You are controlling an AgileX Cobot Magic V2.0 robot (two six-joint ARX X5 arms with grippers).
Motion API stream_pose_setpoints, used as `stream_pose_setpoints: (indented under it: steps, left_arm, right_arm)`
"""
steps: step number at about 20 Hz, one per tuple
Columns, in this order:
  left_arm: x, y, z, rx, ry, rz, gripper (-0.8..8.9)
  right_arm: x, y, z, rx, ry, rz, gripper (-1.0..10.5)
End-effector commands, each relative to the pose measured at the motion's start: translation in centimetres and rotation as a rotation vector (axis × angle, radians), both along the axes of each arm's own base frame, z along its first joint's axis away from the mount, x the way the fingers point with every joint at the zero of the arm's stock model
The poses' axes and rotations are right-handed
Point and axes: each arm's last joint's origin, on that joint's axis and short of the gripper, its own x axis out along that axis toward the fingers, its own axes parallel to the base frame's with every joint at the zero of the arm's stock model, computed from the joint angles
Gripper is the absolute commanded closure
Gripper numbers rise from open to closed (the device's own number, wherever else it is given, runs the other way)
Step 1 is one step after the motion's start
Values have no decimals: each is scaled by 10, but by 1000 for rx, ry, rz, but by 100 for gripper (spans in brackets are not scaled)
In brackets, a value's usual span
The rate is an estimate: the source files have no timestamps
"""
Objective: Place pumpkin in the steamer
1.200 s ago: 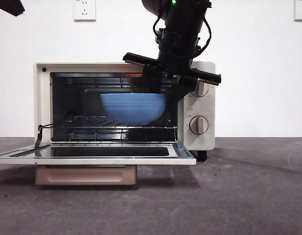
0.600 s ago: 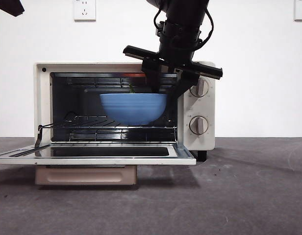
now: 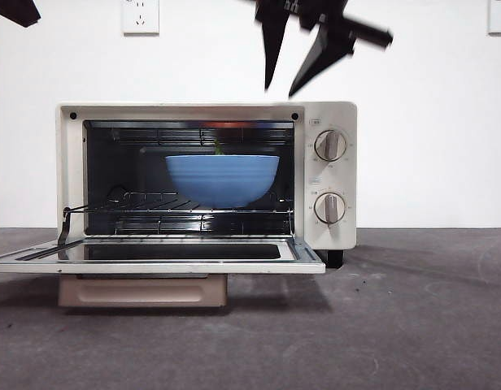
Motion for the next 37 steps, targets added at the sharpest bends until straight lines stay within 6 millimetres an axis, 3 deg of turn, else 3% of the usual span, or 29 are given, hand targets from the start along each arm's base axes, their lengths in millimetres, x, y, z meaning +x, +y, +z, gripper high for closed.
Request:
stream_pose_setpoints:
  steps: [1,4,8,19,23,29,33,37]
  left_arm:
    - [1,-1,2,2,-16,-12,798]
    - [1,-1,2,1,-15,-11,798]
    - [1,-1,2,1,-11,-9,798]
    - [0,-1,2,3,-4,-7,798]
    - [0,-1,2,3,-3,-7,798]
    - [1,-1,2,-19,11,27,798]
    - [12,4,4,-34,-58,200,799]
    - [29,20,-20,-35,-45,333,800]
  right_arm:
    - [-14,-4,23,-42,-90,187,796]
    - [-36,-20,42,-79,-133,312,796]
    - [-63,-40,48,-80,-151,424,796]
    - [-129,-89,-4,17,-174,613,796]
    - [-138,-96,-20,8,-169,623,796]
    - [-138,-96,-20,7,-178,626,796]
    - [-139,-96,-20,4,-171,626,796]
    - [-139,-97,-22,-5,-150,627,796]
